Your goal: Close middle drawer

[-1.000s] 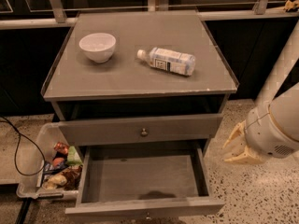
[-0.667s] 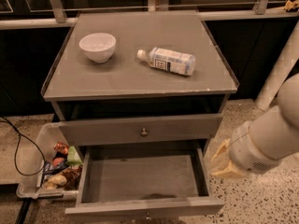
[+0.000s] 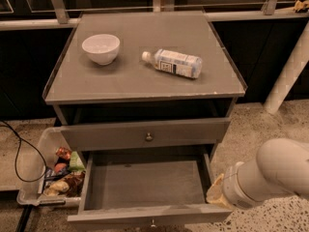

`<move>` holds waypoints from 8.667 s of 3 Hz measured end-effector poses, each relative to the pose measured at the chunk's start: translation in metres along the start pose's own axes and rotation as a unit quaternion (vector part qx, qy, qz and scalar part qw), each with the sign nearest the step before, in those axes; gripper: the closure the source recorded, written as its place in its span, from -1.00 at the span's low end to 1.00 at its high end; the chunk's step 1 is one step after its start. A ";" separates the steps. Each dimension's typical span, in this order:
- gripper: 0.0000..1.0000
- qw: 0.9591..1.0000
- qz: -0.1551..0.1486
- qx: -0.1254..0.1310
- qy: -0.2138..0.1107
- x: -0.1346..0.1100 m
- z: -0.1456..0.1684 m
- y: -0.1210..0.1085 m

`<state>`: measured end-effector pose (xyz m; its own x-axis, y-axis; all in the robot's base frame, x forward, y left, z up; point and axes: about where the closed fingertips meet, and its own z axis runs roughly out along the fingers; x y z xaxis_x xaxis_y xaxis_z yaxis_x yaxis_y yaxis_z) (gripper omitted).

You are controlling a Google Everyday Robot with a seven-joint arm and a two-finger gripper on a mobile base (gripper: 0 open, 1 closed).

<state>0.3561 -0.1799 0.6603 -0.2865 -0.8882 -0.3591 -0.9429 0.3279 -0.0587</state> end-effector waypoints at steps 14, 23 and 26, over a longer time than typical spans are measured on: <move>-1.00 0.997 -0.052 0.010 -0.047 0.045 0.276 0.017; 1.00 0.971 -0.084 0.157 -0.157 0.033 0.213 -0.167; 1.00 0.980 -0.088 0.110 -0.143 0.038 0.205 -0.118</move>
Offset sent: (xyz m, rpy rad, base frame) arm 0.0158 -0.0038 -0.0345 -0.0201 -0.0304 -0.0649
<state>0.4913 -0.1861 0.4627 -0.0326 -0.8208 -0.5703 -0.9048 0.2667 -0.3320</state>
